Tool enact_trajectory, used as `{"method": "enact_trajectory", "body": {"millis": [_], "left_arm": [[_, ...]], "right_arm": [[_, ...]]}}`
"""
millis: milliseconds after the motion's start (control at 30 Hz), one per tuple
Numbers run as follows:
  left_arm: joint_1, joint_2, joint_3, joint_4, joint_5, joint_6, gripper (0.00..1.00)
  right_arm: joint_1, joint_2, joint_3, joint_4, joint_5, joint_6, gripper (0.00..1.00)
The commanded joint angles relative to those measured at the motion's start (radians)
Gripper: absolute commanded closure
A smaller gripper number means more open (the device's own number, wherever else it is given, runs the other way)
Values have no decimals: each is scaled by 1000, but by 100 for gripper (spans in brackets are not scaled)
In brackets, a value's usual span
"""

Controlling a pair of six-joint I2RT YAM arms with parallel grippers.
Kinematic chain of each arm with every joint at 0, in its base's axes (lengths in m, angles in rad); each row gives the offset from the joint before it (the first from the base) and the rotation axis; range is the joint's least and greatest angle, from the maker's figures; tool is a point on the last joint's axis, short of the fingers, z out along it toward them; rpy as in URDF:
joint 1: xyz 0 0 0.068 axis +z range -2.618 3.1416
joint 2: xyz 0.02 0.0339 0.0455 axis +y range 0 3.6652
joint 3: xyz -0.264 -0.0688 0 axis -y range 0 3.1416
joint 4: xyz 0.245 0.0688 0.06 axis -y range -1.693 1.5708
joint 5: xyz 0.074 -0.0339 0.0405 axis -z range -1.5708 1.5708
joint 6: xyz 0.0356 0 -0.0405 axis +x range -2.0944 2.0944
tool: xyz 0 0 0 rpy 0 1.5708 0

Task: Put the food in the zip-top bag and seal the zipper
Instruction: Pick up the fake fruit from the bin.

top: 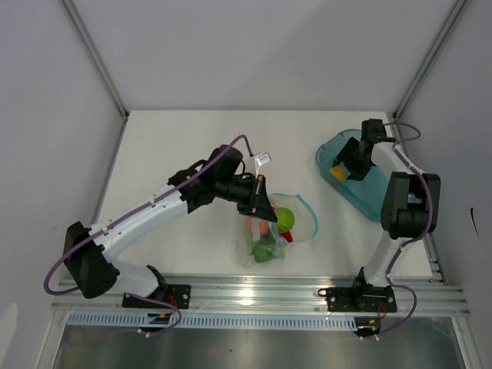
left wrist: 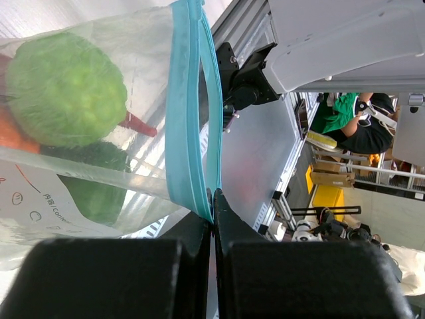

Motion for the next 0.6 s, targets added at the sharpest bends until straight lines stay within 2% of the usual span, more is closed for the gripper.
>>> {"method": "enact_trajectory", "body": {"millis": [0,167,333,367,400,467,500,567], "left_arm": [[6,-20,3,29,18,6,99],[11,-9,2,31,24,8,100],[11,-6,2,29,24,9,99],[11,-6,2,28,23,9,99],[11,-8,2,28,20,9,99],[11,-12,-6,28,17,8,99],[11,-15,-8,26,15,8,99],[12,-24,-9,23,11,9,99]], "right_arm": [[13,36,63,48,8,15,30],[22,106,75,54,7,13,29],[30,131,69,65,-1,10,34],[28,123,68,67,-1,10,37],[28,116,63,71,-1,7,46],[24,86,52,71,-1,2,55],[22,71,49,70,2,1,64],[19,36,31,62,23,-5,65]]}}
